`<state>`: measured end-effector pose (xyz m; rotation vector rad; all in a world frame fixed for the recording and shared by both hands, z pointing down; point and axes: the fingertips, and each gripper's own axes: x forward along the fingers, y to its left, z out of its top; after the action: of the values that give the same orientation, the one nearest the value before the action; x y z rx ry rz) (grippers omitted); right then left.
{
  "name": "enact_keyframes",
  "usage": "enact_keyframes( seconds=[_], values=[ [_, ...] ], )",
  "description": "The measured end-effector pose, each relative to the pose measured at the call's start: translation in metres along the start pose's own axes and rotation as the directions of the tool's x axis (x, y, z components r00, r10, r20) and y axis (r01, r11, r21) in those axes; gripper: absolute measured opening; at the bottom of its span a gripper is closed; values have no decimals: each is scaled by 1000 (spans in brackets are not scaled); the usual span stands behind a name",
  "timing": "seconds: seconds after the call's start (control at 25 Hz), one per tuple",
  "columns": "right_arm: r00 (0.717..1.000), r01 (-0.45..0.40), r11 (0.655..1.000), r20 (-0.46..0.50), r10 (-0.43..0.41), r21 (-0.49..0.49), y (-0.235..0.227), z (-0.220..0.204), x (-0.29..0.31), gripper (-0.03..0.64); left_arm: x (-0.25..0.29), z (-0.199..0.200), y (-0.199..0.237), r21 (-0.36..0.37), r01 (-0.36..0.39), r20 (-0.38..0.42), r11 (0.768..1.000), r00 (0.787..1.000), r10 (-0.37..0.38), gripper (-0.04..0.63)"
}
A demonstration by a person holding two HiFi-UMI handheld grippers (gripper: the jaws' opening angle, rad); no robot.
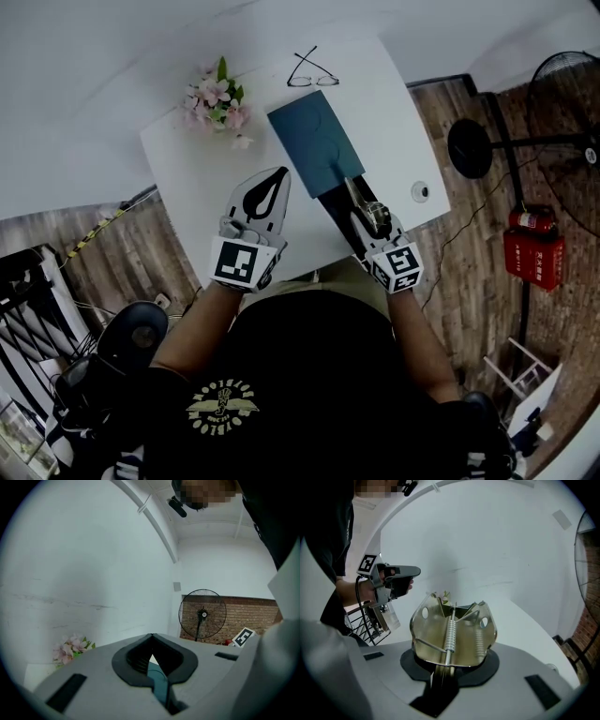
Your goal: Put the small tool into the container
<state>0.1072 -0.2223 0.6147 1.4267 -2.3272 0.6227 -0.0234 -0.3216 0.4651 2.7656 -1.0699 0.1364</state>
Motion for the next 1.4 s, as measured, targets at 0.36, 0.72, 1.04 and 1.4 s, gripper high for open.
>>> enact_keyframes(
  seconds=[0.36, 0.72, 1.04, 1.4],
  values=[
    [997, -58, 998, -51, 58, -9, -9, -18, 1, 92, -13, 17, -12, 19, -70, 24, 997, 997, 70, 6],
    [985, -117, 993, -124, 117, 5, -18, -48, -1, 92, -28, 29, -21, 35, -142, 23, 989, 990, 141, 6],
    [975, -138, 990, -176, 138, 12, -26, -72, 7, 92, -30, 40, -25, 55, -173, 50, 983, 984, 171, 6],
    [954, -171, 985, -254, 161, -18, -22, -86, 20, 92, -37, 36, -22, 57, -209, 36, 976, 978, 207, 6]
  ],
)
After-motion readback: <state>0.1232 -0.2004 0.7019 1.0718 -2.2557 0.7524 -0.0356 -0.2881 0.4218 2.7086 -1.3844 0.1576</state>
